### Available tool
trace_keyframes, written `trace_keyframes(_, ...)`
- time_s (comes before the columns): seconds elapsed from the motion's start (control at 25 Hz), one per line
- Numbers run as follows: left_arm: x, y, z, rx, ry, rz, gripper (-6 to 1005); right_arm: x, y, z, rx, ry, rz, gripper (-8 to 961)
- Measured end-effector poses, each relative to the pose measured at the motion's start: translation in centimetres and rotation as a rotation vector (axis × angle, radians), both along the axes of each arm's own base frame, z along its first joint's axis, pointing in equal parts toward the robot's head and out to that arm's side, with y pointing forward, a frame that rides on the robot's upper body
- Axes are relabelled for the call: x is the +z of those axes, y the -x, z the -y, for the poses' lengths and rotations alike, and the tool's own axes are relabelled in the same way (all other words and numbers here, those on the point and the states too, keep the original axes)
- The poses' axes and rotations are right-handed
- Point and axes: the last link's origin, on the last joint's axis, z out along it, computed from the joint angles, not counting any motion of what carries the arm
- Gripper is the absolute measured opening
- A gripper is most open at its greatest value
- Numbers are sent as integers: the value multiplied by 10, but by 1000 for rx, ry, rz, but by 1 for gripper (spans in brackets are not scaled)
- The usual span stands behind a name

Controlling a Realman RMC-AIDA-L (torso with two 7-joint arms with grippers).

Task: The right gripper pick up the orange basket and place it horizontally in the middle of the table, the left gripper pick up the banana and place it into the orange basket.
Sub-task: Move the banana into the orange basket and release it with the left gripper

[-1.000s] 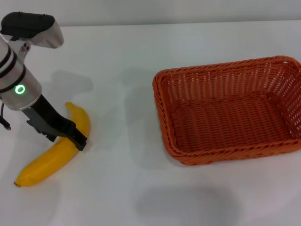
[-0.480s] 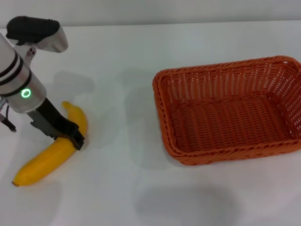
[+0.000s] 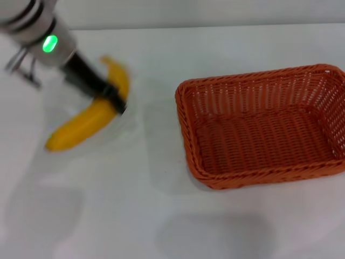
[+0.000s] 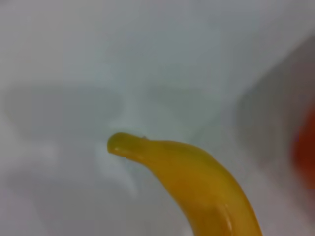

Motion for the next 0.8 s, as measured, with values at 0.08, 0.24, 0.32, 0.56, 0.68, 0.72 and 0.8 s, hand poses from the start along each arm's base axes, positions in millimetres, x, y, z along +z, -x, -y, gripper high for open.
trace_keyframes(0.08, 0, -35, -9, -92, 20, 21, 508, -1, 2, -2, 7, 2, 3, 832)
trace_keyframes(0.24, -6, -102, -17, -270, 61, 33, 512, -4, 5, -5, 18, 5, 4, 832)
trace_keyframes(0.32, -14, -128, -16, -332, 78, 40, 513, -9, 7, -9, 30, 12, 1, 832)
trace_keyframes(0.56, -50, -174, -6, -431, 155, 88, 518, -16, 14, -17, 67, 8, -27, 831)
trace_keyframes(0.68, -65, -189, 1, -463, 175, 120, 520, -16, 15, -17, 80, 1, -27, 831)
trace_keyframes(0.72, -68, -192, 2, -468, 175, 121, 521, -16, 16, -17, 85, 0, -24, 831)
trace_keyframes(0.8, -74, -197, 5, -476, 172, 131, 523, -20, 16, -17, 92, 3, -24, 831)
